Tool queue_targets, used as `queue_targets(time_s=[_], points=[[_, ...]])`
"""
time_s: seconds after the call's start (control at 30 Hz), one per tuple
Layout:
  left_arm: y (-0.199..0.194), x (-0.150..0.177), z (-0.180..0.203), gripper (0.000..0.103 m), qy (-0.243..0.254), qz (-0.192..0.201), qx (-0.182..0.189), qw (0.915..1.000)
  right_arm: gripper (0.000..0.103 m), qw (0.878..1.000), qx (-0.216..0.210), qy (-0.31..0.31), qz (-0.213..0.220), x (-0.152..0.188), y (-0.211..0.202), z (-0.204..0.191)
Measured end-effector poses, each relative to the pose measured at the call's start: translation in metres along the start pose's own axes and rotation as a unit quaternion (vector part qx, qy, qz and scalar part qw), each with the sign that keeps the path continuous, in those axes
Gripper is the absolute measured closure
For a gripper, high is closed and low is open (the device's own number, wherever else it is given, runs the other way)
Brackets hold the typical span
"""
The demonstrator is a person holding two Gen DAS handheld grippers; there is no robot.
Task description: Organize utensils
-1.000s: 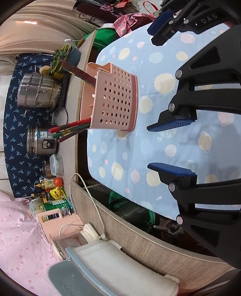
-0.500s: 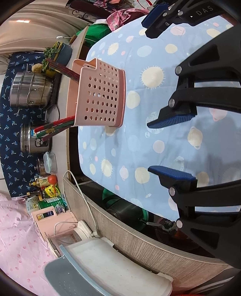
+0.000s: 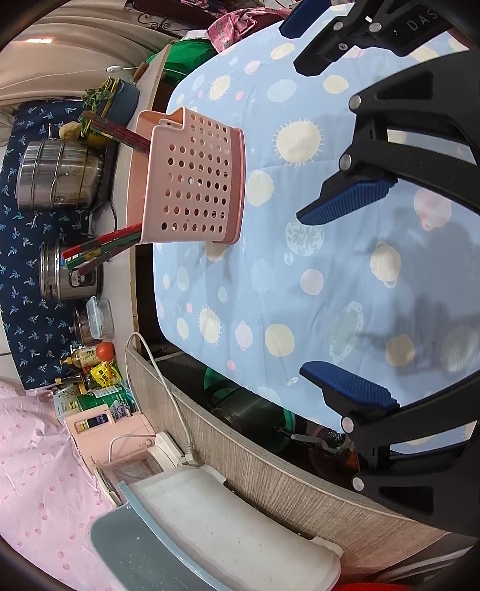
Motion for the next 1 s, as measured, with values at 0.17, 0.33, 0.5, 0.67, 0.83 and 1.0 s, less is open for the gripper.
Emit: queue_targets(time_s=[0.17, 0.33, 0.5, 0.67, 0.83, 1.0], points=[[0.001, 0.002, -0.001, 0.018, 0.001, 0.000, -0.007, 1.0000, 0.040, 1.000, 0.000, 0.003, -0.007, 0.003, 0.002, 0.001], [0.003, 0.003, -0.002, 0.015, 0.002, -0.003, -0.010, 0.9999, 0.022, 1.000, -0.007, 0.017, -0.011, 0.006, 0.005, 0.002], [0.005, 0.006, -0.002, 0.014, 0.002, -0.008, -0.011, 0.9999, 0.017, 0.999, -0.009, 0.023, -0.019, 0.008, 0.008, 0.004], [0.007, 0.008, -0.003, 0.013, 0.000, -0.010, -0.012, 0.9999, 0.006, 0.999, -0.008, 0.028, -0.029, 0.013, 0.013, 0.005], [0.010, 0.010, -0.003, 0.011, -0.002, -0.015, -0.013, 0.9998, 0.006, 0.999, 0.005, 0.024, -0.027, 0.013, 0.013, 0.009], [0.011, 0.011, -0.003, 0.010, -0.005, -0.018, -0.013, 0.9997, 0.006, 0.999, 0.014, 0.023, -0.022, 0.011, 0.013, 0.013]])
Point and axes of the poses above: each gripper's, at about its wrist camera, not at the fingertips, and y roughly the way its jaws point, z to its right, x to its underside, the point moved 9 cm from there along y, roughly the way its jaws point, and after that the axes turned 7 degrees about z, right-handed, at the moved point
